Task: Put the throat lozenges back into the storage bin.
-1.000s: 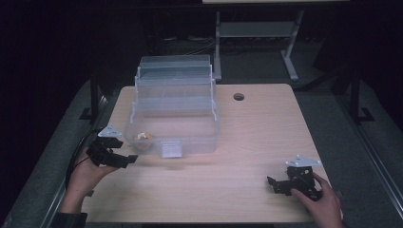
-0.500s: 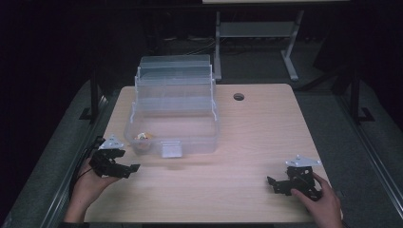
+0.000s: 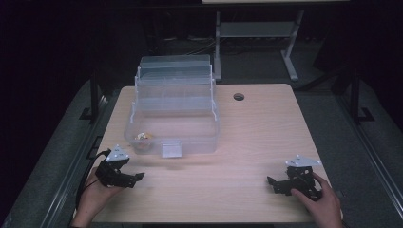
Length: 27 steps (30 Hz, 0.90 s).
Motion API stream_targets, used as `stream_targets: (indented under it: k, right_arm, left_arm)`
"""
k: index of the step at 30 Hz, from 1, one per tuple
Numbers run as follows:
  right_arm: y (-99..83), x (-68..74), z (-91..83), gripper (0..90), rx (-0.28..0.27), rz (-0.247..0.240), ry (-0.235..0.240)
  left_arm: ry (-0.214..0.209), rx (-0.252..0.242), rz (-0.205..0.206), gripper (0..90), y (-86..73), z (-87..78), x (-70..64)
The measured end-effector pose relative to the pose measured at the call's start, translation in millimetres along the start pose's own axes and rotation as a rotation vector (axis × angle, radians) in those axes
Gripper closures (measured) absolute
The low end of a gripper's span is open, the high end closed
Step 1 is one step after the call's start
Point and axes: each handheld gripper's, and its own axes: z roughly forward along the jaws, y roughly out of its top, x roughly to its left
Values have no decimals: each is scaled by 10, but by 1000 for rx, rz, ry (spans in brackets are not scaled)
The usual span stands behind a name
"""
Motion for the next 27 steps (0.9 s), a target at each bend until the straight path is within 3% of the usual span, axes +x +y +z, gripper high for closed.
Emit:
stream_targets:
  k: [18,27]
  right_arm:
    - [0,0,0,0,0,0,0]
    - [0,0,0,0,0,0,0]
  left_arm:
    - [10,-89,29,133,-231,162,-109]
    - [18,-73,45,128,-287,235,-115]
